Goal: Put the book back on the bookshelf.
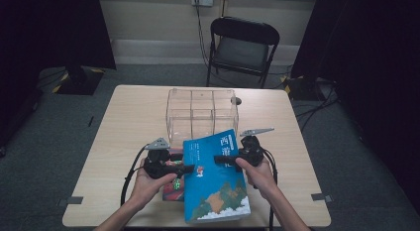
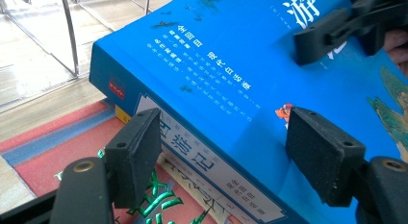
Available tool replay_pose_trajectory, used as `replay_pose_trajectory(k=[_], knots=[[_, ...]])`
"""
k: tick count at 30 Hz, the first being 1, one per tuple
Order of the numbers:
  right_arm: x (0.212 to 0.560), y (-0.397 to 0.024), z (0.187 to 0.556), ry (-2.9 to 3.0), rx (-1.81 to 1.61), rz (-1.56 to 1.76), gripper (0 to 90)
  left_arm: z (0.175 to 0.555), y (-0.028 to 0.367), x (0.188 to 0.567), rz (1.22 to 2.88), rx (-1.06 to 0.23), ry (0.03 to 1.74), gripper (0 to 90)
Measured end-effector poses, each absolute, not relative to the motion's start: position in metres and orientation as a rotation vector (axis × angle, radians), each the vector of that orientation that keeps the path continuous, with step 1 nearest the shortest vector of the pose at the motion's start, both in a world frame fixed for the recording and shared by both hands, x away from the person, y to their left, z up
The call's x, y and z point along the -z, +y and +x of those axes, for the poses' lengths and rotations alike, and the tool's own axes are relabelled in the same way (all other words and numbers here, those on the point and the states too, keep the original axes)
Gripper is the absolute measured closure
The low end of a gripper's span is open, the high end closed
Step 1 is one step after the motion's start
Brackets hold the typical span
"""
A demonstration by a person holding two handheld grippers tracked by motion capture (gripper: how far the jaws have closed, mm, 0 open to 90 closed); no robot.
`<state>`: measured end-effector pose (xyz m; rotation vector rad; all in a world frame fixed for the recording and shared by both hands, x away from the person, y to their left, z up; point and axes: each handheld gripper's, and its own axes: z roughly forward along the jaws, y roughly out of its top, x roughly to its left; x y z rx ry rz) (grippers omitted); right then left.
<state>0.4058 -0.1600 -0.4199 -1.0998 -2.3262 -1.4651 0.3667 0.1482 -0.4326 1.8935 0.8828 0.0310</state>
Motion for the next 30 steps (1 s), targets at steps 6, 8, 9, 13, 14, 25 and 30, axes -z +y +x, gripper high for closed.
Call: replay_pose_trajectory(k=[6, 8, 9, 13, 14, 25, 30], knots=[[0.415, -0.162, 0.398, -2.303, 1.57, -1.072, 77.2, 0.366, 0.15, 0.433, 1.885, -0.024, 0.896, 27.8], [0.413, -0.162, 0.396, -2.321, 1.588, -1.066, 77.7, 0.366, 0.151, 0.434, 1.884, -0.024, 0.905, 24.3], [0.412, -0.162, 0.395, -2.323, 1.595, -1.063, 77.8, 0.366, 0.151, 0.434, 1.874, -0.015, 0.908, 24.0], [0.409, -0.162, 0.391, -2.327, 1.622, -1.05, 78.3, 0.369, 0.151, 0.435, 1.86, 0.029, 0.91, 21.7], [0.407, -0.162, 0.39, -2.328, 1.625, -1.048, 78.4, 0.37, 0.15, 0.436, 1.854, 0.041, 0.905, 21.6], [0.392, -0.161, 0.378, -2.347, 1.682, -1.004, 79.1, 0.378, 0.147, 0.437, 1.8, 0.126, 0.909, 15.1], [0.389, -0.16, 0.376, -2.355, 1.687, -0.982, 79.3, 0.38, 0.145, 0.433, 1.812, 0.123, 0.887, 14.7]])
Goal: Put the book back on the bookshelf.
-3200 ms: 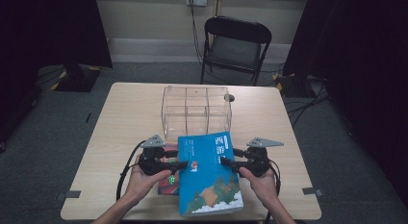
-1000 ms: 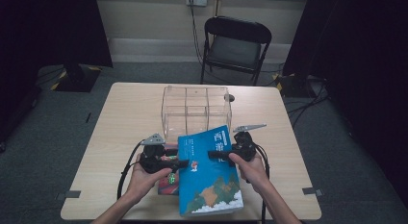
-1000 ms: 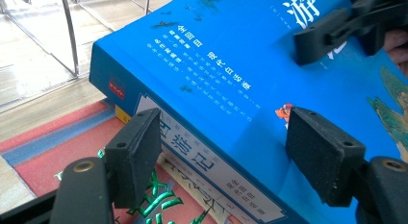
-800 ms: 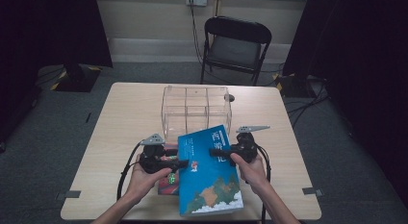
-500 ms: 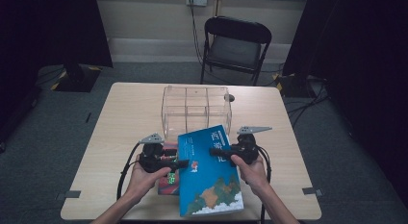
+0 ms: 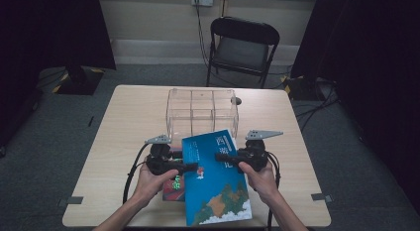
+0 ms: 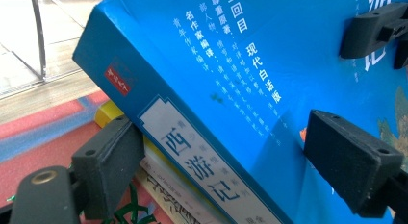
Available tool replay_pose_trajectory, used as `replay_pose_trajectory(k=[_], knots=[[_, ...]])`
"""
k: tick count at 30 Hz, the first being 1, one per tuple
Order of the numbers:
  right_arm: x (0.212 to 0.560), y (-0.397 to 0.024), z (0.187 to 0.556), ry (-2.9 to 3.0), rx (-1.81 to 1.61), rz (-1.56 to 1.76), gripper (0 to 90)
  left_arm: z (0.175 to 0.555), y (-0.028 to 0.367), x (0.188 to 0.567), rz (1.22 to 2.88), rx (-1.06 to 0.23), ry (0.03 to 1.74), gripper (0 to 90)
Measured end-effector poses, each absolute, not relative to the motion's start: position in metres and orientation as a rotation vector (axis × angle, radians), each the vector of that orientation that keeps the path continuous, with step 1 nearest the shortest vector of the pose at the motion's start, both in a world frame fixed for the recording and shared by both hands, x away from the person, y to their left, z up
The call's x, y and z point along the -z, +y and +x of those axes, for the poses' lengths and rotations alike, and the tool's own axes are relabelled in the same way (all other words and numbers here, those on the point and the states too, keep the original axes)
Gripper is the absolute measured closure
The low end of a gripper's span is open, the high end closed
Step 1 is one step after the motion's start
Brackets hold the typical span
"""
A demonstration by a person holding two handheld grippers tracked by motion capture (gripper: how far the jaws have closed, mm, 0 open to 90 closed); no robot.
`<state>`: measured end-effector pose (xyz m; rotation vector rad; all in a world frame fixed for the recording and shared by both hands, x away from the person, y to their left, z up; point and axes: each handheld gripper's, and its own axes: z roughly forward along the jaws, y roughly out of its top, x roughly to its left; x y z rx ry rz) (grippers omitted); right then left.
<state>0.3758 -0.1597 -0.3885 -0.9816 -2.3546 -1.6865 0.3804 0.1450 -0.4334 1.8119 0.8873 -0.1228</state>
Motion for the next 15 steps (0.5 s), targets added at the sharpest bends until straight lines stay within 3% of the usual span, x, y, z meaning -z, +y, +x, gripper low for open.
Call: replay_pose_trajectory(k=[10, 15], knots=[[0.3813, -0.1655, 0.3754, -2.378, 1.662, -0.986, 79.9, 0.387, 0.1518, 0.4288, 1.716, 0.214, 0.881, 30.3], [0.3818, -0.1659, 0.3773, -2.409, 1.631, -0.995, 80.2, 0.3897, 0.151, 0.4294, 1.71, 0.239, 0.902, 32.0]])
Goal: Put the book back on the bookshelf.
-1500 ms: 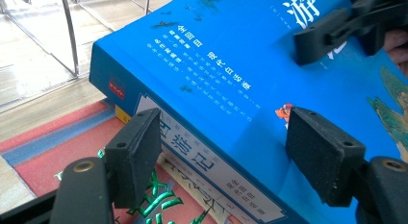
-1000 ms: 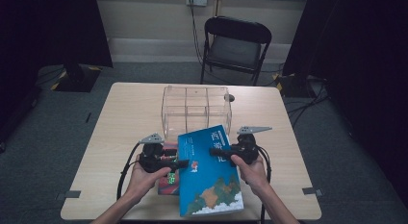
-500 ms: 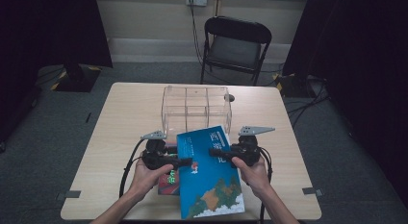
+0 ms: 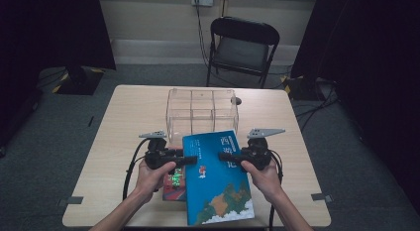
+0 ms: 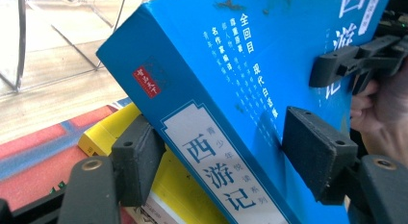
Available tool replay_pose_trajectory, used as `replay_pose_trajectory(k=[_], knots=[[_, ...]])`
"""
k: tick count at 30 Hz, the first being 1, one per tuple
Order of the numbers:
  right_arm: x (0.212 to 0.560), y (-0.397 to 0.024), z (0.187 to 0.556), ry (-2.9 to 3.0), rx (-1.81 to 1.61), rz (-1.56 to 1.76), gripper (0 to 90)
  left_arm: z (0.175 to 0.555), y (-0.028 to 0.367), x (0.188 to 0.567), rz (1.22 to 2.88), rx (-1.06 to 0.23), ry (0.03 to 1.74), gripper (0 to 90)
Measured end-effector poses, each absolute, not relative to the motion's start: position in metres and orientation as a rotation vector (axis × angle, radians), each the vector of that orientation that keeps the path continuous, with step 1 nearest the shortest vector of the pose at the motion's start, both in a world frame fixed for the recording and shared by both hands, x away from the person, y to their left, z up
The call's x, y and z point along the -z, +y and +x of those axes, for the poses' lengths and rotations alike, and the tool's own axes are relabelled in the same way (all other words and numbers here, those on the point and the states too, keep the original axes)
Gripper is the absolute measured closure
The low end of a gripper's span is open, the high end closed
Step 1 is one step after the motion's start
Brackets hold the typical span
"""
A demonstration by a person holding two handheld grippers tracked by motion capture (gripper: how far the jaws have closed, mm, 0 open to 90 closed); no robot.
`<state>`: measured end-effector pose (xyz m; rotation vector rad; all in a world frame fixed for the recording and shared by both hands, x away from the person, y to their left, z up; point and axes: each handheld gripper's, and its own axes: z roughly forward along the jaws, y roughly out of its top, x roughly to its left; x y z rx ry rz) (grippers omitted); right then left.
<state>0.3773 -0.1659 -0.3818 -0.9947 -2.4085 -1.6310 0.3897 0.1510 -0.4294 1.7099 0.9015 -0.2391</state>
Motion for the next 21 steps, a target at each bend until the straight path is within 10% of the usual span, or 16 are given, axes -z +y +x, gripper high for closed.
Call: replay_pose_trajectory(k=[21], knots=[[0.339, -0.17, 0.368, -2.428, 1.807, -0.97, 81.2, 0.392, 0.149, 0.37, 1.647, 0.174, 0.748, 50.1]])
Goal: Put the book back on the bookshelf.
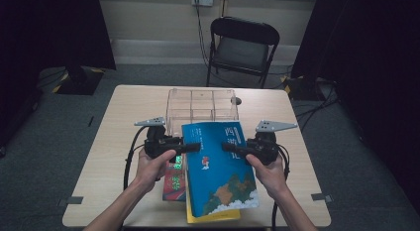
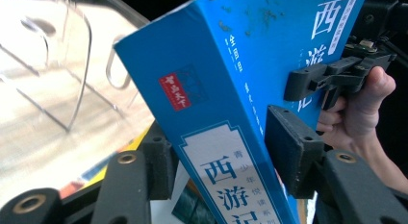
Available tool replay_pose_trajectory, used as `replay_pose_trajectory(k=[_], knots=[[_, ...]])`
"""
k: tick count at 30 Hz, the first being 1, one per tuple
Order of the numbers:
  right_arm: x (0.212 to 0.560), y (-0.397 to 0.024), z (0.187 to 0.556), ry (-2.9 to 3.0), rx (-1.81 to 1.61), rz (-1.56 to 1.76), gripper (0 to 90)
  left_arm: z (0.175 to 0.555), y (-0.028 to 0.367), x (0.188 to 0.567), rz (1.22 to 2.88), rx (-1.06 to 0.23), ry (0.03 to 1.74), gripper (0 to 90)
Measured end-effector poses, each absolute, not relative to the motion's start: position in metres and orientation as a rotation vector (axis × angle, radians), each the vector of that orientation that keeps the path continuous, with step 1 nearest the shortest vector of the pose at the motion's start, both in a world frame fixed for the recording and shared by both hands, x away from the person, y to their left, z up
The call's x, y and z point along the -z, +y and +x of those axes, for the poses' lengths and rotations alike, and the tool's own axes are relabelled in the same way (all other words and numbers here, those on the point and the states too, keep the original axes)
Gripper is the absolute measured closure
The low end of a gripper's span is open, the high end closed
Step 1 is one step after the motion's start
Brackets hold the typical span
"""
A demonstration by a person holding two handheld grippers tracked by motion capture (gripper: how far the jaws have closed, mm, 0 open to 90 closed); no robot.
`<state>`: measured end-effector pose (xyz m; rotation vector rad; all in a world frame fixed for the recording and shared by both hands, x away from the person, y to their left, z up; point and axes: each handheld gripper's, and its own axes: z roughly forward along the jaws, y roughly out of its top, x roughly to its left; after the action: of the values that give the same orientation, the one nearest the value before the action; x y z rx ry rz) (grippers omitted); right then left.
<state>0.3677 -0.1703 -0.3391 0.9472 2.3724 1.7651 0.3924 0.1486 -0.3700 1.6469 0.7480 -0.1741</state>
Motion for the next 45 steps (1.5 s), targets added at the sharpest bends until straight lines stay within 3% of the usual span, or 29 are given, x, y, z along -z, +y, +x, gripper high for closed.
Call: replay_pose_trajectory(k=[8, 14, 31, 39, 45], knots=[[0.307, -0.158, 0.364, 2.273, -1.806, 0.825, 81.2, 0.385, 0.16, 0.327, 1.639, -0.029, 0.672, 54.9], [0.304, -0.151, 0.367, 2.187, -1.864, 0.738, 81.1, 0.373, 0.165, 0.314, 1.644, -0.183, 0.609, 58.1], [0.327, -0.178, 0.344, 2.227, -1.917, 0.649, 78.1, 0.338, 0.135, 0.317, 1.696, -0.25, 0.482, 58.7], [0.331, -0.193, 0.331, 2.175, -1.812, 0.693, 61.7, 0.325, 0.136, 0.318, 1.707, -0.268, 0.439, 60.5], [0.347, -0.208, 0.336, 2.158, -1.722, 0.788, 41.6, 0.319, 0.135, 0.319, 1.704, -0.281, 0.436, 60.2]])
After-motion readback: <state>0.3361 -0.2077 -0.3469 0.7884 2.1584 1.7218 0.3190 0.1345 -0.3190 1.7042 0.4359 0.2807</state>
